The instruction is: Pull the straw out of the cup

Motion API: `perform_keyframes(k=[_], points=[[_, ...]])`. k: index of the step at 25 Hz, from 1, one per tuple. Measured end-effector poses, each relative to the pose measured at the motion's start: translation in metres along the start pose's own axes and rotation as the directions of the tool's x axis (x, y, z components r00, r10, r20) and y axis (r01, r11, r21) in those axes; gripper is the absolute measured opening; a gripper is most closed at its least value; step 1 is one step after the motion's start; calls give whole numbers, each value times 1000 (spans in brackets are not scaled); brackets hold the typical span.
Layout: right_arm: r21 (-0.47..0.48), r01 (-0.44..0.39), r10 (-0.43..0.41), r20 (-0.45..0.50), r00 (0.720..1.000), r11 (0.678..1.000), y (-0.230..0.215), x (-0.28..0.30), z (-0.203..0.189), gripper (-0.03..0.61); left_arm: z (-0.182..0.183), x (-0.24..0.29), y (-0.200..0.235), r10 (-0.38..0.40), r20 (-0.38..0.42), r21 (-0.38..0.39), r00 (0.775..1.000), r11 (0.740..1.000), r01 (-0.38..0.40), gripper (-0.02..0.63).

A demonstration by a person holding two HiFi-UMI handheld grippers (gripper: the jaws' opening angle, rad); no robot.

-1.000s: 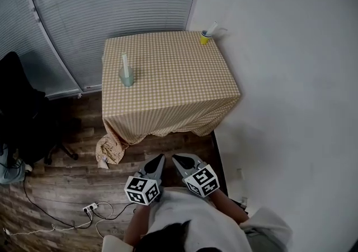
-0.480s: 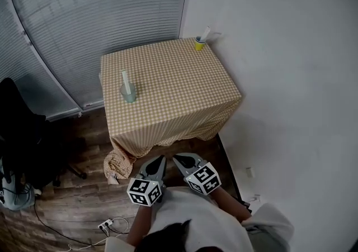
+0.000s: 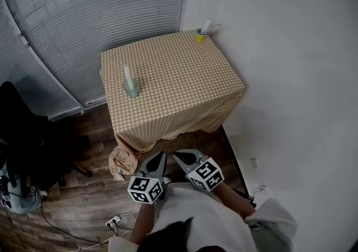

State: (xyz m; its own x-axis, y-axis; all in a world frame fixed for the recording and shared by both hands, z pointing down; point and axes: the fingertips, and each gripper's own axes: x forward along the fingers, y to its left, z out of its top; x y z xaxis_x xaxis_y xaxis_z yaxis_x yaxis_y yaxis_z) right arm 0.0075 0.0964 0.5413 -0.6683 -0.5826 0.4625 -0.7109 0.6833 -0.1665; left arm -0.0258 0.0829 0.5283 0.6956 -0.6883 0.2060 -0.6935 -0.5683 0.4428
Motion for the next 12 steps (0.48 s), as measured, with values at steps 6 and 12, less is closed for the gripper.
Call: perform_keyframes(k=[6,12], points=[[47,-28,27,20,999,999,-1,6,1,6,4,-9,7,35,-1,24,999,999,-35,14],[76,-66,62,51,997,995,-8,23,12,6,9,-13,26,84,12,26,996,996,-84,14]])
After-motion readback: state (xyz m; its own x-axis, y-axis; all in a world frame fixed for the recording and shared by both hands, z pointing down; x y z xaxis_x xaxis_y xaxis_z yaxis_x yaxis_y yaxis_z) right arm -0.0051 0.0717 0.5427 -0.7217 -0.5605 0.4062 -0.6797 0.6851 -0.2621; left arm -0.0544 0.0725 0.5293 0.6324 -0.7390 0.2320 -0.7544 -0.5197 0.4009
